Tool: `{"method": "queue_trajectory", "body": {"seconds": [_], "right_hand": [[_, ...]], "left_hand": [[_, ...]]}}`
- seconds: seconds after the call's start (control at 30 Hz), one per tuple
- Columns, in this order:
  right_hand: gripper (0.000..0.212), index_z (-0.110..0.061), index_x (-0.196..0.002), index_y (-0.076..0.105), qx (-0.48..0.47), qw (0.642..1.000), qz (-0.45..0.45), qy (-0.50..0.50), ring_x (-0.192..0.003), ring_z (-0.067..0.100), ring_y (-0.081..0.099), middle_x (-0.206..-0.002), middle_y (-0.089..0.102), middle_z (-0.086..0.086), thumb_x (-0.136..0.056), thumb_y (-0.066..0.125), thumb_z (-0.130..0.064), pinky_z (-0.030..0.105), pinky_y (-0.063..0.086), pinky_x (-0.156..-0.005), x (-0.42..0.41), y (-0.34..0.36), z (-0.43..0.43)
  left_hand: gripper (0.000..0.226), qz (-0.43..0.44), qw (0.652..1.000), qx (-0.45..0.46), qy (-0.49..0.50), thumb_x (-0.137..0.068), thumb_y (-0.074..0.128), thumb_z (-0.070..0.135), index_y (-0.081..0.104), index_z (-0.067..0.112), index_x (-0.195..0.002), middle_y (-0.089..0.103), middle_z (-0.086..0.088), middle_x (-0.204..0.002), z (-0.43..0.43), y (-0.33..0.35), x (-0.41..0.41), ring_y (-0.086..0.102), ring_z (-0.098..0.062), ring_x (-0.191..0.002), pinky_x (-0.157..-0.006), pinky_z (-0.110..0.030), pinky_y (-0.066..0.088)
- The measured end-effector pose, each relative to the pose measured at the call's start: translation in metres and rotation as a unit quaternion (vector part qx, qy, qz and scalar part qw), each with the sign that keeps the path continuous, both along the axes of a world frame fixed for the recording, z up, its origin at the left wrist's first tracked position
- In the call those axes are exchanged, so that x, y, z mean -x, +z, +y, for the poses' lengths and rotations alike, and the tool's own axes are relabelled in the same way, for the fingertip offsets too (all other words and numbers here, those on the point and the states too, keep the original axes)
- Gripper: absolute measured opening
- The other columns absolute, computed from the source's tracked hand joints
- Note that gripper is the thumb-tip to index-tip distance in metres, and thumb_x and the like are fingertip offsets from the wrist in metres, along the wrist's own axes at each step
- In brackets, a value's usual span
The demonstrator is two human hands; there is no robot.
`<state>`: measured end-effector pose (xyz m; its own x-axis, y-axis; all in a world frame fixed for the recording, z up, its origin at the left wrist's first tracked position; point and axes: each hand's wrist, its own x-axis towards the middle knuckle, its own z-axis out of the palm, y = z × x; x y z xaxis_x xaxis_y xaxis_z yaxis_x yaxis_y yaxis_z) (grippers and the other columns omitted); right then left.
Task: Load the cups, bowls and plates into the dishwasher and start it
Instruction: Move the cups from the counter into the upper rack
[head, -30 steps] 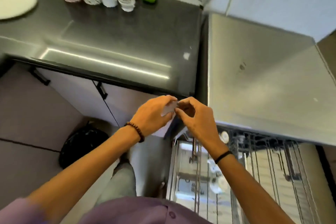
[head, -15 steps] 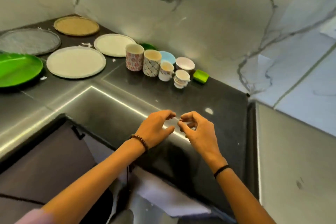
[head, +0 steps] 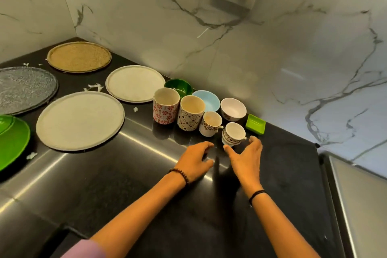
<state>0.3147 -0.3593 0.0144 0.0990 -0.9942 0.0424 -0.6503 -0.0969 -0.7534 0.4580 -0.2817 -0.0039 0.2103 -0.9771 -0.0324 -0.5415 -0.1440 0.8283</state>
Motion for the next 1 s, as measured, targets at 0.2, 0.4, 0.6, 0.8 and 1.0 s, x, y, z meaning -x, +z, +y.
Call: {"method": "queue_trajectory", "body": {"seconds": [0.2, 0.4, 0.6, 0.8, 1.0], "right_hand": [[0.091, -0.024, -0.141, 0.036, -0.029, 0.997, -0.041, 0.051, -0.123, 0.015, 0.053, -0.138, 0.054, -0.003, -0.068, 0.089, -0.035, 0.038, 0.046, -0.105, -0.001, -0.007, -0.040], [0.067, -0.031, -0.116, 0.053, -0.081, 0.990, -0.093, 0.062, -0.104, 0.000, 0.059, -0.108, 0.063, -0.017, -0.062, 0.092, -0.036, 0.018, 0.048, -0.081, 0.003, 0.002, -0.036], [0.060, -0.030, -0.110, 0.059, -0.137, 0.971, -0.193, 0.029, -0.101, 0.005, 0.068, -0.107, 0.071, -0.008, -0.061, 0.091, -0.044, 0.029, 0.057, -0.083, 0.034, 0.007, 0.019], [0.051, -0.023, -0.115, 0.059, -0.179, 0.950, -0.255, -0.007, -0.104, 0.014, 0.069, -0.110, 0.071, -0.003, -0.072, 0.086, -0.028, 0.035, 0.058, -0.085, 0.080, 0.020, 0.079], [0.055, -0.023, -0.121, 0.059, -0.159, 0.947, -0.271, -0.064, -0.105, 0.014, 0.068, -0.111, 0.070, -0.002, -0.073, 0.084, -0.025, 0.031, 0.059, -0.084, 0.137, 0.021, 0.130]], "left_hand": [[0.073, 0.055, 0.998, 0.005, -0.036, -0.080, 0.068, 0.015, 0.035, 0.017, -0.145, 0.051, -0.006, -0.140, -0.045, -0.004, 0.012, 0.048, -0.020, -0.129, -0.108, -0.031, 0.040], [0.076, 0.106, 0.994, 0.026, -0.027, -0.077, 0.070, 0.015, 0.034, 0.023, -0.144, 0.051, -0.001, -0.139, -0.053, -0.011, 0.015, 0.049, -0.017, -0.128, -0.106, -0.030, 0.041], [0.060, 0.175, 0.983, 0.016, -0.054, -0.078, 0.078, 0.021, 0.050, 0.018, -0.130, 0.066, 0.002, -0.117, -0.023, 0.002, 0.029, 0.063, -0.002, -0.100, -0.087, -0.017, 0.052], [0.056, 0.233, 0.968, -0.033, -0.086, -0.073, 0.083, 0.027, 0.057, 0.022, -0.123, 0.071, 0.007, -0.102, 0.023, 0.015, 0.067, 0.067, 0.001, -0.090, -0.081, -0.019, 0.056], [0.055, 0.246, 0.956, -0.062, -0.146, -0.073, 0.083, 0.021, 0.058, 0.020, -0.122, 0.072, 0.006, -0.102, 0.056, 0.019, 0.119, 0.069, 0.000, -0.088, -0.080, -0.016, 0.054]]}}
